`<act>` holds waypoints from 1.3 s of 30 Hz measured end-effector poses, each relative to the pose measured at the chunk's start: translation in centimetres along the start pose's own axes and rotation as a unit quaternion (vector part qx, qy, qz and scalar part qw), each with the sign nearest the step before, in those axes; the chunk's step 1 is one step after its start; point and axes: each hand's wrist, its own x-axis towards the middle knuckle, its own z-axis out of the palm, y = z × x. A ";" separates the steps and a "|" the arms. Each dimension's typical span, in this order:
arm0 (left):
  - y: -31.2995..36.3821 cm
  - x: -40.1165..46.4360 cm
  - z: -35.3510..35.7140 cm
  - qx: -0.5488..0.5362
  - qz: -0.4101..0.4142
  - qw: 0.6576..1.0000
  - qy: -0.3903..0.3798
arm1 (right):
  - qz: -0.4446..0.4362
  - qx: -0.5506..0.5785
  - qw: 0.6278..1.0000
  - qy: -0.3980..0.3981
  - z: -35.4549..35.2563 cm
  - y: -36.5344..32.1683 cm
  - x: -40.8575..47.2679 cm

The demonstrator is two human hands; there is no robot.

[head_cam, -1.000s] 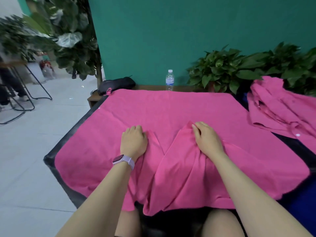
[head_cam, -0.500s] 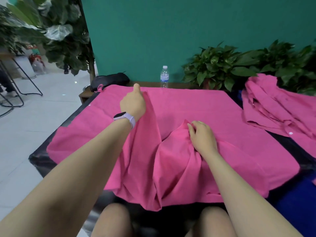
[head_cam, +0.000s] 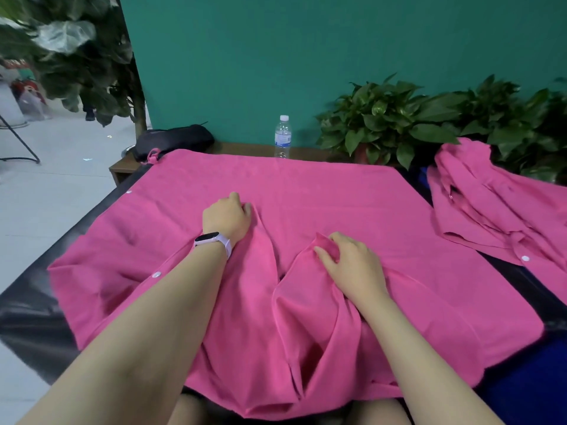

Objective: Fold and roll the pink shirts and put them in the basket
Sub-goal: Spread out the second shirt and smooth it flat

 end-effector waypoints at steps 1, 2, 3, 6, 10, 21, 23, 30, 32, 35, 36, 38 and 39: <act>0.0 0.1 0.0 0.009 -0.001 1.000 0.002 | -0.008 -0.015 1.000 -0.013 0.0 0.0 0.2; 0.0 0.1 0.0 0.015 0.002 1.000 -0.003 | -0.017 -0.026 0.999 -0.030 0.0 0.1 0.6; 0.0 0.2 0.0 0.019 0.010 1.000 -0.008 | -0.031 -0.015 0.998 -0.055 -0.2 0.3 1.3; -0.1 0.0 0.0 0.020 0.017 1.000 -0.008 | -0.068 0.128 0.986 -0.088 -1.1 1.0 4.0; 0.1 -0.4 -0.1 0.014 0.017 1.000 -0.001 | -0.009 0.201 0.977 0.063 -1.7 2.3 9.9; 0.0 0.3 0.5 0.017 0.010 1.000 0.010 | 0.013 0.009 0.999 -0.049 4.7 4.5 12.2; 0.1 0.0 0.4 0.015 0.010 1.000 0.004 | 0.017 0.001 0.998 -0.056 4.7 4.4 11.9; 0.6 -4.4 -1.9 -0.010 0.025 1.000 -0.007 | 0.034 -0.008 0.997 -0.069 2.4 3.5 7.6; 0.7 -6.3 -2.9 -0.014 0.028 0.999 -0.008 | 0.030 -0.006 0.997 -0.071 1.7 3.2 6.0; 0.2 -10.1 -4.5 -0.021 0.032 0.999 0.008 | 0.019 0.005 0.997 -0.069 0.5 2.9 3.2; 0.0 -11.4 -4.9 -0.021 0.032 0.999 0.017 | 0.017 0.012 0.998 -0.065 0.3 2.8 2.1; -0.5 -13.5 -5.5 -0.018 0.036 0.999 0.034 | 0.017 0.032 0.998 -0.047 -0.3 2.7 0.2; -0.7 -14.3 -5.8 -0.012 0.039 0.999 0.036 | 0.015 0.043 0.998 -0.038 -0.7 2.6 -0.5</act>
